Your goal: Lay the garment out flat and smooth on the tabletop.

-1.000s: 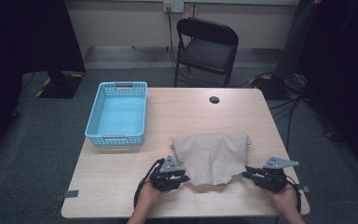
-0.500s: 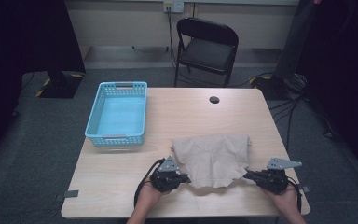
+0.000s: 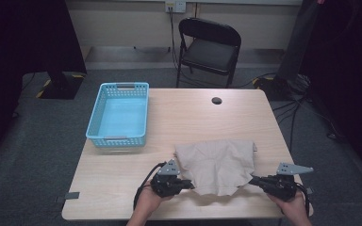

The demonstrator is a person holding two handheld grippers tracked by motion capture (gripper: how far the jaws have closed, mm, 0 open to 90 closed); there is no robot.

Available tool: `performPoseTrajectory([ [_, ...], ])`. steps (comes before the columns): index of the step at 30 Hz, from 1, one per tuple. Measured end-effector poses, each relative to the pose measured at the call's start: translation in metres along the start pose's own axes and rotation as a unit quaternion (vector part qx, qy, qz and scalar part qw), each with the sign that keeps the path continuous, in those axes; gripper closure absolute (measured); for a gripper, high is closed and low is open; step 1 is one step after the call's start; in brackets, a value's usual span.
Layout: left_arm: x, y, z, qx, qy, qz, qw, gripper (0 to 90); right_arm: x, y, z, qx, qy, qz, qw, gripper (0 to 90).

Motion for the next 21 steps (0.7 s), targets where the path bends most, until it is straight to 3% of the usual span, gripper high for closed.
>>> performPoseTrajectory([
  [6,-0.006,-0.008,0.009,0.014,-0.001,0.010,0.9999,89.5,-0.002,-0.002,-0.005,-0.009,0.000,0.002,1.0000,88.3],
  [9,-0.008,-0.010,0.012,0.020,-0.002,0.012,0.9997,89.5,-0.005,-0.007,-0.007,-0.023,0.014,0.015,0.9995,88.4],
  [15,-0.013,-0.016,0.018,0.042,-0.011,0.020,0.9989,89.6,-0.010,-0.013,-0.016,-0.046,0.021,0.029,0.9983,88.5],
  [21,-0.019,-0.025,0.020,0.038,-0.010,0.033,0.9987,89.6,-0.017,-0.018,-0.028,-0.060,0.020,0.038,0.9973,88.5],
])
Point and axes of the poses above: each handheld gripper's, and its own axes: y roughly forward along the jaws, x roughly out of its underside, z roughly to its right, the point moved 8 cm from there along y, roughly forward along the jaws, and after that the axes turned 5 degrees about z, right-handed, at the moved point
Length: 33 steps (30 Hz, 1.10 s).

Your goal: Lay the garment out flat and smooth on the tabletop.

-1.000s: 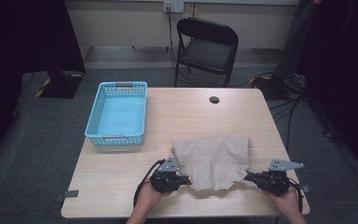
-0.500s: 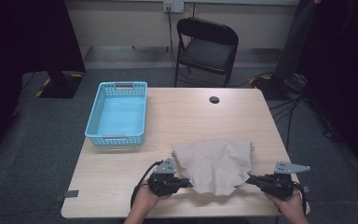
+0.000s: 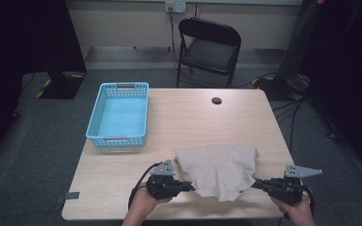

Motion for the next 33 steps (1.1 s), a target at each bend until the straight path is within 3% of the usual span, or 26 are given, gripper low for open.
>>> performPoseTrajectory([
  [8,-0.012,-0.007,-0.010,-0.019,-0.008,0.020,0.9996,89.6,-0.011,0.005,0.002,-0.008,0.015,0.012,0.9998,88.5],
  [16,-0.037,-0.002,-0.016,-0.038,-0.002,0.029,0.9988,89.5,-0.034,0.010,0.009,0.007,0.013,0.020,0.9997,88.4],
  [23,-0.061,-0.003,-0.031,-0.077,-0.001,0.039,0.9962,89.4,-0.053,0.016,0.022,0.031,0.011,0.027,0.9991,88.4],
  [29,-0.075,0.005,-0.042,-0.109,0.008,0.033,0.9934,89.5,-0.071,0.026,0.036,0.056,0.013,0.034,0.9978,88.4],
  [33,-0.083,0.008,-0.053,-0.124,0.000,0.040,0.9914,89.4,-0.080,0.033,0.046,0.074,0.014,0.035,0.9965,88.4],
])
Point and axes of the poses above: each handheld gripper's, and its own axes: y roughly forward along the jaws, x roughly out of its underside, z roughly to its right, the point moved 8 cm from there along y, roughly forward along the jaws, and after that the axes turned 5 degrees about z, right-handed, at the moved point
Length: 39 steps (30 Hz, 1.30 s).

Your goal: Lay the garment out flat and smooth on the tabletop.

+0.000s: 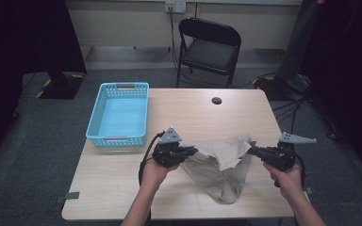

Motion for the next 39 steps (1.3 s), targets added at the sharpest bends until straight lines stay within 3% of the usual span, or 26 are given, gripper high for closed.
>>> performPoseTrajectory([
  [9,-0.020,0.014,-0.024,-0.034,-0.019,0.012,0.9992,89.5,-0.021,0.010,0.027,0.032,0.023,0.016,0.9991,88.4],
  [17,-0.027,0.029,-0.051,-0.084,-0.032,0.015,0.9958,89.3,-0.031,0.025,0.052,0.067,0.028,0.020,0.9971,88.2],
  [23,-0.034,0.042,-0.063,-0.103,-0.016,0.009,0.9945,87.3,-0.036,0.040,0.066,0.095,0.016,0.021,0.9951,86.9],
  [29,-0.033,0.053,-0.077,-0.119,-0.030,0.006,0.9924,81.0,-0.038,0.048,0.079,0.115,0.014,0.021,0.9930,75.1],
  [32,-0.033,0.058,-0.085,-0.137,-0.030,0.000,0.9901,81.0,-0.038,0.051,0.082,0.131,0.001,0.015,0.9913,74.7],
  [35,-0.033,0.061,-0.089,-0.134,-0.044,0.001,0.9900,80.1,-0.040,0.055,0.086,0.137,-0.004,0.006,0.9906,74.2],
  [37,-0.028,0.062,-0.081,-0.109,-0.043,-0.011,0.9930,66.9,-0.041,0.053,0.083,0.130,-0.009,0.003,0.9915,68.6],
  [39,-0.021,0.061,-0.073,-0.109,-0.025,-0.017,0.9936,51.3,-0.039,0.047,0.079,0.129,-0.021,0.000,0.9914,63.8],
])
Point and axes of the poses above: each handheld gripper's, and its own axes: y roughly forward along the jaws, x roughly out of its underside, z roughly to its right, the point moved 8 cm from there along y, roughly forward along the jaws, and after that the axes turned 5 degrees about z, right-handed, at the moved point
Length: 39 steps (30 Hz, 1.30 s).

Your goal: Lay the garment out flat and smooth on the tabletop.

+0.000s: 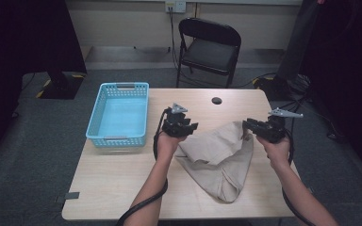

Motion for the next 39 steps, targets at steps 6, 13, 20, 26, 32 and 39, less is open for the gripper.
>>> performPoseTrajectory([
  [6,0.028,-0.016,0.024,0.022,-0.001,-0.006,0.9997,22.7,0.018,-0.014,-0.006,-0.006,-0.005,-0.009,0.9999,59.9],
  [13,0.064,-0.024,0.047,0.030,0.042,-0.037,0.9980,15.5,0.038,-0.030,-0.017,0.000,-0.014,-0.014,0.9998,48.1],
  [20,0.088,-0.018,0.053,0.013,0.066,-0.055,0.9963,17.2,0.060,-0.035,-0.020,0.002,-0.009,-0.031,0.9995,47.5],
  [26,0.102,-0.009,0.051,0.009,0.071,-0.062,0.9955,29.7,0.077,-0.026,-0.020,-0.006,0.010,-0.042,0.9990,49.8],
  [32,0.105,-0.003,0.049,0.015,0.081,-0.064,0.9946,66.8,0.086,-0.010,-0.027,-0.028,0.016,-0.055,0.9980,62.2],
  [39,0.088,-0.002,0.044,0.034,0.071,-0.058,0.9952,89.3,0.072,0.003,-0.027,-0.054,0.020,-0.046,0.9973,85.6],
])
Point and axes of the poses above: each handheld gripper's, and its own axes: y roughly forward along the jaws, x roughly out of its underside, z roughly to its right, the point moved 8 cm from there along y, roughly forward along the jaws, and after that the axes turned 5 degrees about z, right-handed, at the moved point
